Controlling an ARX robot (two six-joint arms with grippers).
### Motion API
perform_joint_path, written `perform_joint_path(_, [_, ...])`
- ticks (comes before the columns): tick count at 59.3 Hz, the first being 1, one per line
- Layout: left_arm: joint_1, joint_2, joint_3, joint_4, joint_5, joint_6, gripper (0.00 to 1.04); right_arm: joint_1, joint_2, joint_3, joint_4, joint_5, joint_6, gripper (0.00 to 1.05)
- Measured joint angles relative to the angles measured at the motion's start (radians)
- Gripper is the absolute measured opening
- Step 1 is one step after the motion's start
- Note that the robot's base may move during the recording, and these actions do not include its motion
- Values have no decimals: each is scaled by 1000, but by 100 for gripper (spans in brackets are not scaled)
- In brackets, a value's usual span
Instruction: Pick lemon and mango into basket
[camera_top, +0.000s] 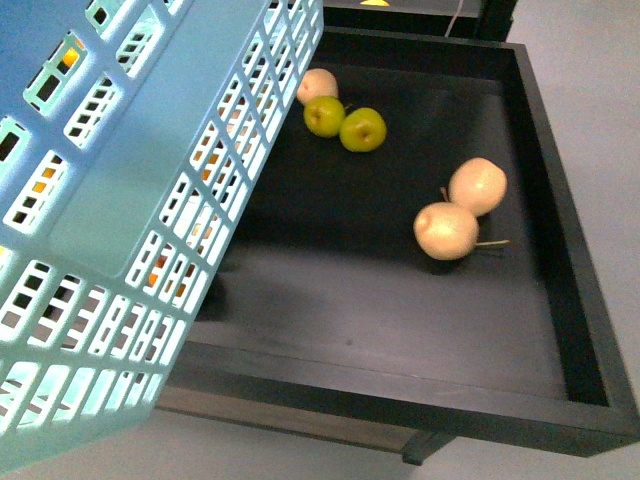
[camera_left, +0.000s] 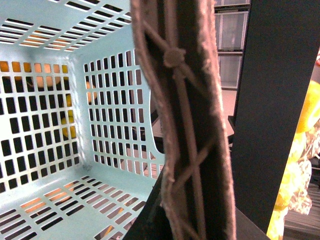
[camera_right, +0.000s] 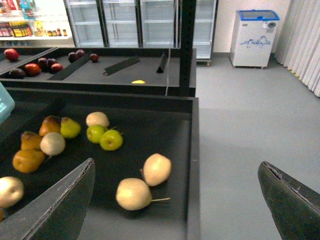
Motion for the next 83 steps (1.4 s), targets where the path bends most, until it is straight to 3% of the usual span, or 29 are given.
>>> perform_joint_path(83, [1,2,1,-1,-1,1,5,0,0,0,0,0,0,96])
